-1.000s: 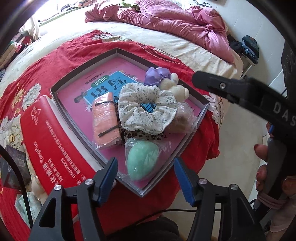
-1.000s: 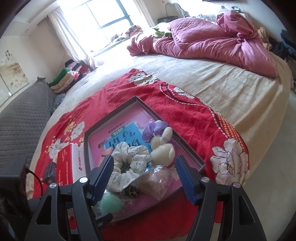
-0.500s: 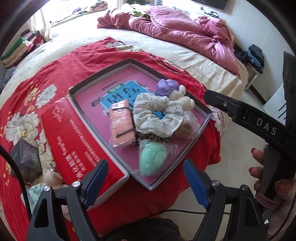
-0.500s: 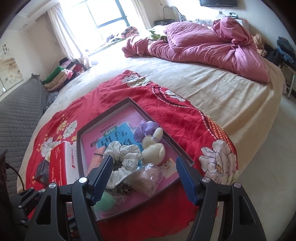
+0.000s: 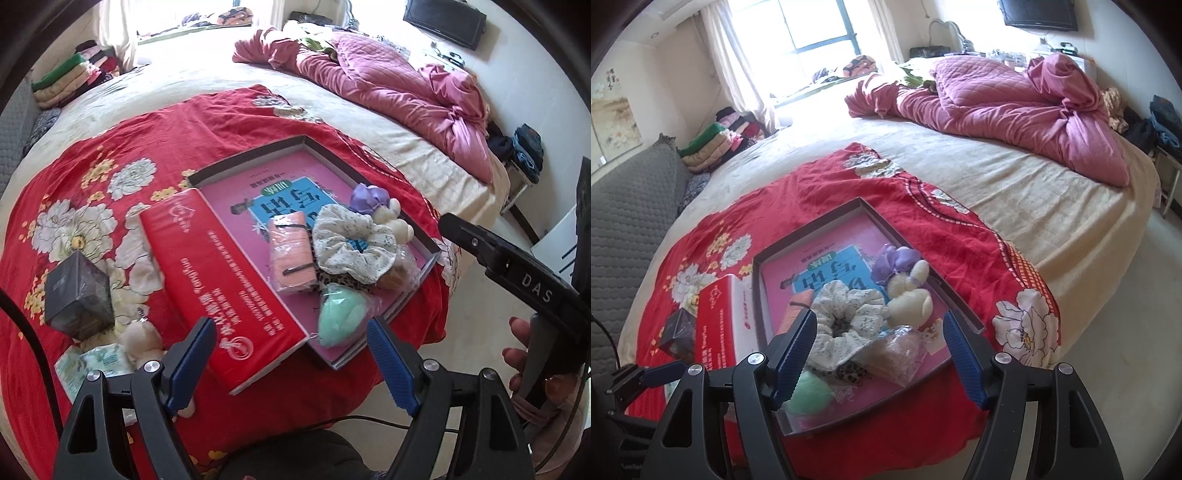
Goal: Organize soft objects
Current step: 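Move both grippers back toward the remaining pile of soft items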
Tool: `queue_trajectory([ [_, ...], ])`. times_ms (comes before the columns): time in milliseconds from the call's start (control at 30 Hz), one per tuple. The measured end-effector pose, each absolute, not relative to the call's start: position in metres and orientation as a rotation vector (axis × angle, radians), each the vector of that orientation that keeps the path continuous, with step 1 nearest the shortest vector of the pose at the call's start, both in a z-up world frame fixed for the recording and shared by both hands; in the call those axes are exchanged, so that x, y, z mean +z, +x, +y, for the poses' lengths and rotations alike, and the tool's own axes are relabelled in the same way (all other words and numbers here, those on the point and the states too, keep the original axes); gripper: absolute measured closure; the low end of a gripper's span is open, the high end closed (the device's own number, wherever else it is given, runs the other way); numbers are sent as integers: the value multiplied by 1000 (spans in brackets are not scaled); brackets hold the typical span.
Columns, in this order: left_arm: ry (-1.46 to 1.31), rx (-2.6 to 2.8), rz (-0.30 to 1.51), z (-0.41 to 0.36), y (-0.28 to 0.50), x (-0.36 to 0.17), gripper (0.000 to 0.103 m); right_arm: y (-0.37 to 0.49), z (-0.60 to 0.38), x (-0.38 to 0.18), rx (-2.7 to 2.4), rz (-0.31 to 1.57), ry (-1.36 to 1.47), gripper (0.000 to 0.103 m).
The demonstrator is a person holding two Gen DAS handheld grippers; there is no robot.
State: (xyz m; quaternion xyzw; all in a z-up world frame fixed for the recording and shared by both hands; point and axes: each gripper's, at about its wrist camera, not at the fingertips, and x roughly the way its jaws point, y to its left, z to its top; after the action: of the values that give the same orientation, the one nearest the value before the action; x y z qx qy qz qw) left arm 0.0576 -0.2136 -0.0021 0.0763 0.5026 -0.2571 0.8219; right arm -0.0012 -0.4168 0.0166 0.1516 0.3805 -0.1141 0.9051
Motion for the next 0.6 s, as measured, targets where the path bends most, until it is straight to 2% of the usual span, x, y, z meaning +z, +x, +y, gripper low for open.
queue_trajectory([
  [600, 105, -479, 1027, -162, 50, 24, 20, -2, -378, 43, -183, 764, 242, 31],
])
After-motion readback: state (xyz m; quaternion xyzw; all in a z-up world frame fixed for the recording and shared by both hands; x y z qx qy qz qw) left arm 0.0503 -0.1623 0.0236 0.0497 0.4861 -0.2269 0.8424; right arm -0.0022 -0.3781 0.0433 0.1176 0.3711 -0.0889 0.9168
